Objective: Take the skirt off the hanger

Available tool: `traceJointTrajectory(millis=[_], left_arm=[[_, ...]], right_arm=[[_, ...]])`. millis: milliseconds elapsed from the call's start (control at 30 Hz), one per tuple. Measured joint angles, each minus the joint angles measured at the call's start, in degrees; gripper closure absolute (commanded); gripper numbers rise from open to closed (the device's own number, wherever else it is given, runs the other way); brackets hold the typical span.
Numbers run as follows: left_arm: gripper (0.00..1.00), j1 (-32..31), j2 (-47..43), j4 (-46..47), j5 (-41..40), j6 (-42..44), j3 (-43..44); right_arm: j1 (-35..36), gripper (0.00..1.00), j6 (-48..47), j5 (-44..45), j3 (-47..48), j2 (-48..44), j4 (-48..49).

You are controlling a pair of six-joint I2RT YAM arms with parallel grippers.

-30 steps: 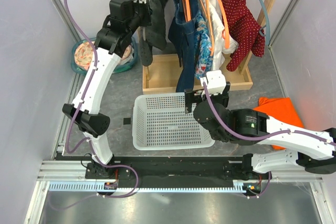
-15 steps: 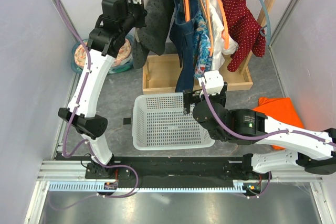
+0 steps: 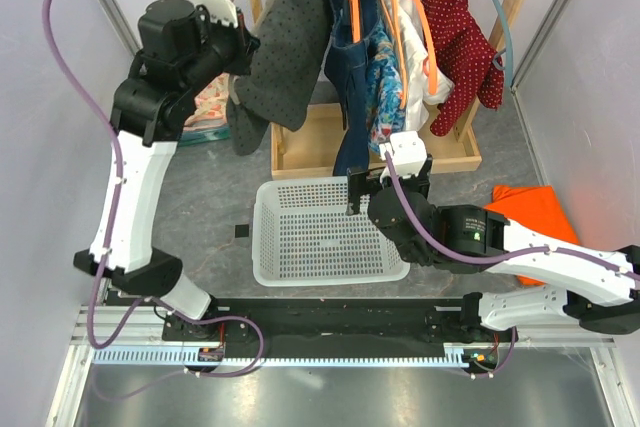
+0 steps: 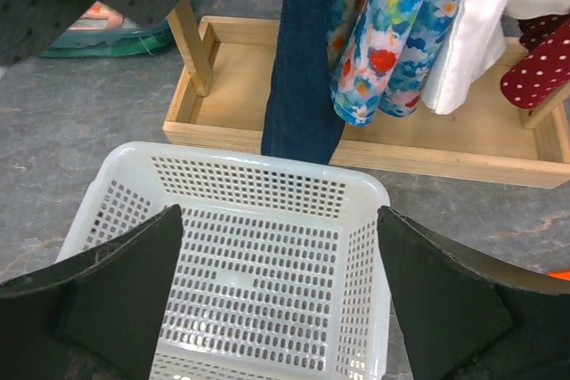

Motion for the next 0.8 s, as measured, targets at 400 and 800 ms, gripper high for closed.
traceJointTrajectory(millis=[400,800], left_arm=[[0.98,0.0,-23.3,-6.9,5.7,0.0,-14.6],[0.98,0.0,-25.7,-8.2,7.0,0.1,-19.4]], right_arm=[[-1.0,0.02,-7.0,-11.5,3.6,8.5,15.5],[8.8,0.02,-24.0,-9.9,14.0,25.4,23.6]])
